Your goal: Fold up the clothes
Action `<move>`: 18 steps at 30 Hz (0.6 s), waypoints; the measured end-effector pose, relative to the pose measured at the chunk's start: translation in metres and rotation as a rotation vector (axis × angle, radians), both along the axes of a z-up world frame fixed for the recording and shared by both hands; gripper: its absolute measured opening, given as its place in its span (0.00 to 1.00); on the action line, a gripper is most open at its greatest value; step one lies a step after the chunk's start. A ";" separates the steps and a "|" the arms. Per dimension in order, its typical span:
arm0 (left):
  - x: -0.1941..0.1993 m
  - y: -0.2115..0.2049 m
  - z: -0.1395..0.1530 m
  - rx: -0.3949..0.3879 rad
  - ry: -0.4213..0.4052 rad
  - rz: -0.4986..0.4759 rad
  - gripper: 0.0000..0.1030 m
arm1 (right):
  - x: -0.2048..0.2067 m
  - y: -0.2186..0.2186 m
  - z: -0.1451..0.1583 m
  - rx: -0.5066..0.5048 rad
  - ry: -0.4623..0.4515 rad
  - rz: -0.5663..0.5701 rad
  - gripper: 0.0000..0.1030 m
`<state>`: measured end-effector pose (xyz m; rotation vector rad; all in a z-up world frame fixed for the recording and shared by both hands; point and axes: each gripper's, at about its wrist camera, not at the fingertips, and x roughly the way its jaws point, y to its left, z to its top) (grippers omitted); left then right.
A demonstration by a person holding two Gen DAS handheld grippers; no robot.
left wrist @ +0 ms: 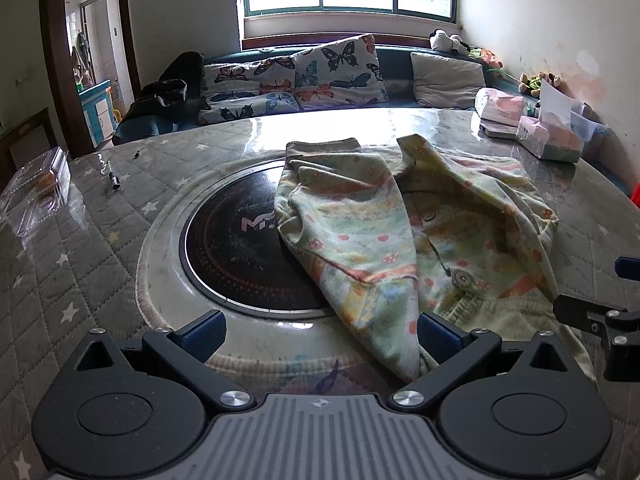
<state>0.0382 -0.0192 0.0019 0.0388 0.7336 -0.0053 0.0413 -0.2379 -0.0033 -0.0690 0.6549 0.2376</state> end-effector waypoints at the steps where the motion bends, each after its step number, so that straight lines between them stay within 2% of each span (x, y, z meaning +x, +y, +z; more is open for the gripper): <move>1: 0.002 -0.001 0.001 0.000 -0.003 -0.002 1.00 | 0.002 0.000 0.000 -0.003 0.001 0.002 0.99; 10: 0.020 -0.011 0.003 0.000 -0.024 -0.061 0.99 | 0.019 0.000 0.008 -0.014 0.000 0.014 0.90; 15: 0.029 -0.021 0.001 -0.006 -0.027 -0.143 0.83 | 0.030 0.001 0.014 -0.011 -0.006 0.030 0.82; 17: 0.033 -0.024 -0.001 -0.006 -0.021 -0.172 0.71 | 0.035 0.003 0.016 -0.014 -0.006 0.037 0.80; 18: 0.036 -0.025 -0.003 -0.006 -0.014 -0.183 0.68 | 0.038 0.003 0.017 -0.015 -0.009 0.041 0.79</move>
